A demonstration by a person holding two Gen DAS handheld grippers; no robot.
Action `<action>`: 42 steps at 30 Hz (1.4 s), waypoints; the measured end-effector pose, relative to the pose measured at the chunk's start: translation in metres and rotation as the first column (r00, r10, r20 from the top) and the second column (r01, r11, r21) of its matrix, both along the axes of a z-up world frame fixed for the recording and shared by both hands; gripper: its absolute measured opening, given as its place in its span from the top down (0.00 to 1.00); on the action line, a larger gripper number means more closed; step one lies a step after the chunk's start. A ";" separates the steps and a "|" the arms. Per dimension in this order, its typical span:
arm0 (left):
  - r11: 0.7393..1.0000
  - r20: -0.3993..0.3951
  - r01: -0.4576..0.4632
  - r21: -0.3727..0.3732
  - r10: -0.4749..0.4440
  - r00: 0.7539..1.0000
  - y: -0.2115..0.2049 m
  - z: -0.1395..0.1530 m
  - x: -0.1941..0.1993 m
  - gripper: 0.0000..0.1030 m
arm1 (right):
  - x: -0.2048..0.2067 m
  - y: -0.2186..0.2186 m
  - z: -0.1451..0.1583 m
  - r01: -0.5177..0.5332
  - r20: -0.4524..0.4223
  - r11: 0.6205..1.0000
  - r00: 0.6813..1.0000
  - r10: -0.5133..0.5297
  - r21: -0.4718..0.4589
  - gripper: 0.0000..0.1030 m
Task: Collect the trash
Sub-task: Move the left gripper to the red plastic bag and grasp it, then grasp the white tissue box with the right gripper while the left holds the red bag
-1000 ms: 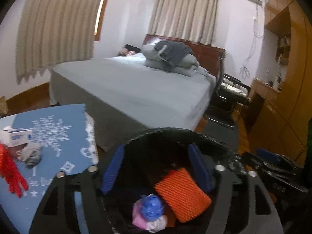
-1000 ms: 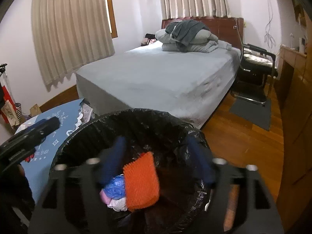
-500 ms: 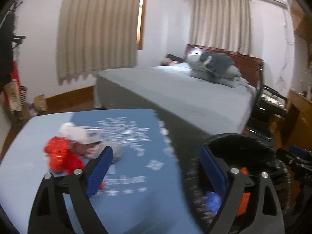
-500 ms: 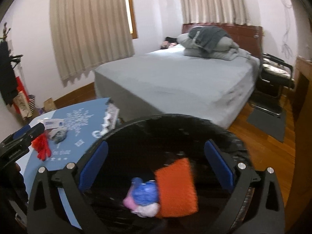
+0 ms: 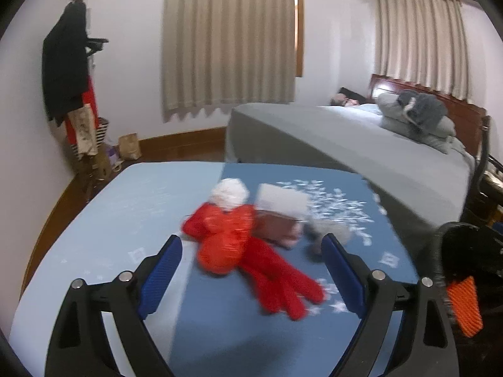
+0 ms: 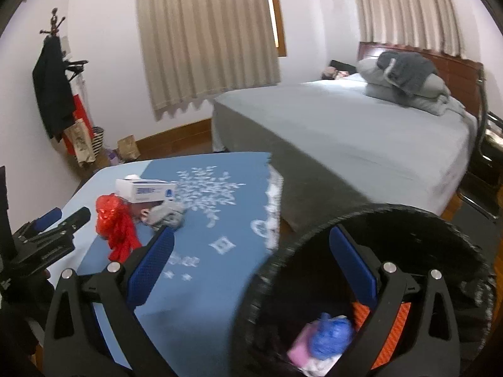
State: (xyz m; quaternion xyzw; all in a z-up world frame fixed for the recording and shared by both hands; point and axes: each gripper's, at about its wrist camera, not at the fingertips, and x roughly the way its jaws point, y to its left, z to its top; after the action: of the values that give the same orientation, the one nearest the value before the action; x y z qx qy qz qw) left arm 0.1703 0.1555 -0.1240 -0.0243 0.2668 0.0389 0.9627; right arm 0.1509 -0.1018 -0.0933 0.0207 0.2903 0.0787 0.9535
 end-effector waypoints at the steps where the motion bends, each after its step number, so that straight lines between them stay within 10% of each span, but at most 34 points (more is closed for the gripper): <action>1: 1.000 -0.002 -0.008 0.001 0.008 1.000 0.006 -0.002 0.003 0.14 | 0.006 0.008 -0.001 -0.010 -0.004 1.000 1.000 0.010 -0.001 0.06; 19: 0.999 -0.100 -0.008 -0.039 0.004 0.995 0.031 -0.035 0.054 0.34 | 0.055 0.058 -0.030 -0.067 -0.069 0.997 0.995 0.065 -0.024 0.06; 29: 0.997 -0.127 0.002 -0.080 -0.012 0.992 0.037 -0.036 0.059 0.80 | 0.064 0.072 -0.031 -0.087 -0.073 0.996 0.994 0.084 -0.034 0.06; 42: 0.992 -0.048 -0.074 -0.098 0.070 0.996 0.087 -0.010 0.049 0.84 | 0.098 0.124 -0.024 -0.150 -0.061 0.989 0.987 0.150 0.003 0.06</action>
State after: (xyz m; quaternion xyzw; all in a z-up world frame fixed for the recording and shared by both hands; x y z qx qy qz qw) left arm 0.2188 0.2422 -0.1341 -0.0811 0.2885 0.0608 0.9521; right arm 0.2487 0.0224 -0.1173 0.0005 0.3202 0.1492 0.9355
